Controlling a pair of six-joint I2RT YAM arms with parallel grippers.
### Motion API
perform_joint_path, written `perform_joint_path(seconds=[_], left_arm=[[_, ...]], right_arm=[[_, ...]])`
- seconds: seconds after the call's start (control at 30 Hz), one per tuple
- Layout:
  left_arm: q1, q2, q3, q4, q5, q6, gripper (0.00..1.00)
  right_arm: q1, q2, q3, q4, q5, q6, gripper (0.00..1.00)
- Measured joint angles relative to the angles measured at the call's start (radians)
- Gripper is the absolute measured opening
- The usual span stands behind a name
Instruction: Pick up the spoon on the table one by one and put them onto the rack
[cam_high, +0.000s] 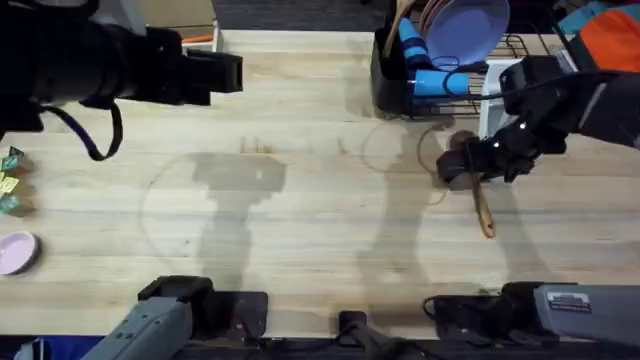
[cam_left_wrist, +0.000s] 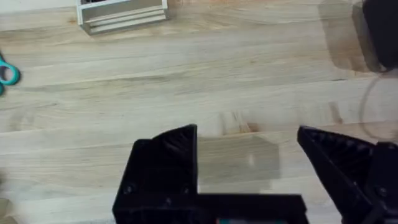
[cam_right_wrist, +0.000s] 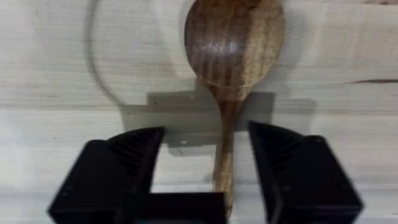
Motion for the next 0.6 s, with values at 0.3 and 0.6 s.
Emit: perform_joint_path(seconds=[0.3,0.6], left_arm=[[0.0,0.0,0.0,0.0,0.0,0.0,0.993],[0.0,0.0,0.0,0.0,0.0,0.0,0.993]], right_arm=[[-0.003,0.003,0.003,0.012,0.049,0.007,0.063],[-0.003,0.002,0.007,0.004,0.052,0.01,0.041]])
